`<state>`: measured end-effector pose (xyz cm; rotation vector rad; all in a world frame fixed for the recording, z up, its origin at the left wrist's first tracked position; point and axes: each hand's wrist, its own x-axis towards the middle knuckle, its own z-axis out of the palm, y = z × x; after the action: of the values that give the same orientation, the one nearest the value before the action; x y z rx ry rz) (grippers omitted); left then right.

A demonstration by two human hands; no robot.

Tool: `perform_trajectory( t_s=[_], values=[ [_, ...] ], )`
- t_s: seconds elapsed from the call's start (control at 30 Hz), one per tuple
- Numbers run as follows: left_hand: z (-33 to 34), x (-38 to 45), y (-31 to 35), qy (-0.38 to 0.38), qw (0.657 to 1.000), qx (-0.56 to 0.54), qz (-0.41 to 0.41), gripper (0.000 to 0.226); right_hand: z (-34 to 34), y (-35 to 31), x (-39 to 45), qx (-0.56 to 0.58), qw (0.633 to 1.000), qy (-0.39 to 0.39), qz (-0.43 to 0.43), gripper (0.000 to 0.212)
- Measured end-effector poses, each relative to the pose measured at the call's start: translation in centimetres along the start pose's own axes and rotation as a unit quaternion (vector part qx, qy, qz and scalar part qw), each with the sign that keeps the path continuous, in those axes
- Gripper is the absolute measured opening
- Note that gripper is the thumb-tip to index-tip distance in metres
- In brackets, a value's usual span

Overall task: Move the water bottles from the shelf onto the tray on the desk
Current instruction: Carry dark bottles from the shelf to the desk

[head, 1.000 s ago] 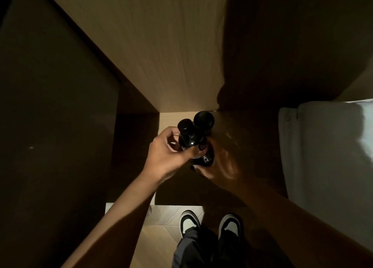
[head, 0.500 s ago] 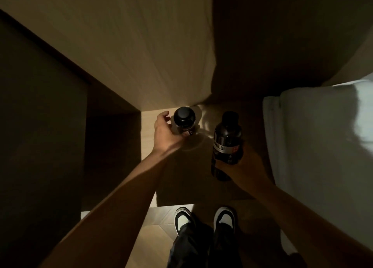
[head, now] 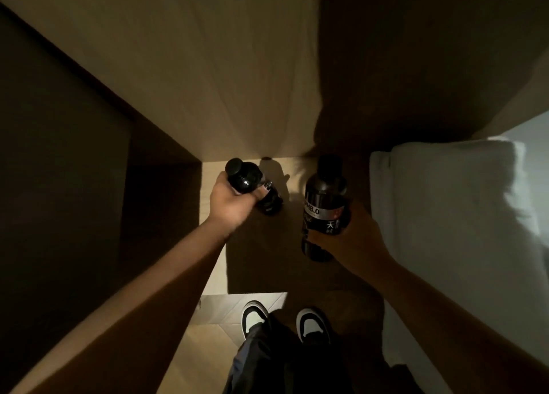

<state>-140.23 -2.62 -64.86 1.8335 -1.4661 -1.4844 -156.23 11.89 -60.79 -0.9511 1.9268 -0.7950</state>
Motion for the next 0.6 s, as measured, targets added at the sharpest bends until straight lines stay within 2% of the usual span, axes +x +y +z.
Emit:
perform_trajectory(
  t_s=[0.07, 0.2, 0.37, 0.47, 0.53, 0.6],
  values=[
    [-1.8, -2.6, 1.7, 0.015, 0.999, -0.030, 0.005, 0.059, -1.0, -1.6, -0.9, -0.021, 0.999, -0.024, -0.032, 0.055],
    [-5.9, -9.0, 6.8, 0.039, 0.996, -0.064, 0.042, 0.054, -3.6, -6.6, -3.6, 0.015, 0.999, -0.040, -0.021, 0.058],
    [-11.3, -18.1, 12.8, 0.059, 0.984, -0.117, 0.121, 0.042, -7.2, -13.8, -8.4, 0.031, 0.992, -0.059, -0.103, 0.051],
    [-13.2, -23.7, 15.3, 0.072, 0.972, -0.162, 0.156, 0.036, -9.1, -17.2, -11.3, 0.047, 0.988, -0.085, -0.121, 0.054],
    [-14.2, -26.8, 16.2, 0.086, 0.963, -0.192, 0.166, 0.041, -10.0, -18.6, -13.1, 0.035, 0.987, -0.088, -0.133, 0.056],
    [-15.5, -29.5, 16.8, 0.107, 0.955, -0.223, 0.165, 0.048, -10.8, -20.3, -14.7, 0.040, 0.984, -0.105, -0.142, 0.049]
  ],
)
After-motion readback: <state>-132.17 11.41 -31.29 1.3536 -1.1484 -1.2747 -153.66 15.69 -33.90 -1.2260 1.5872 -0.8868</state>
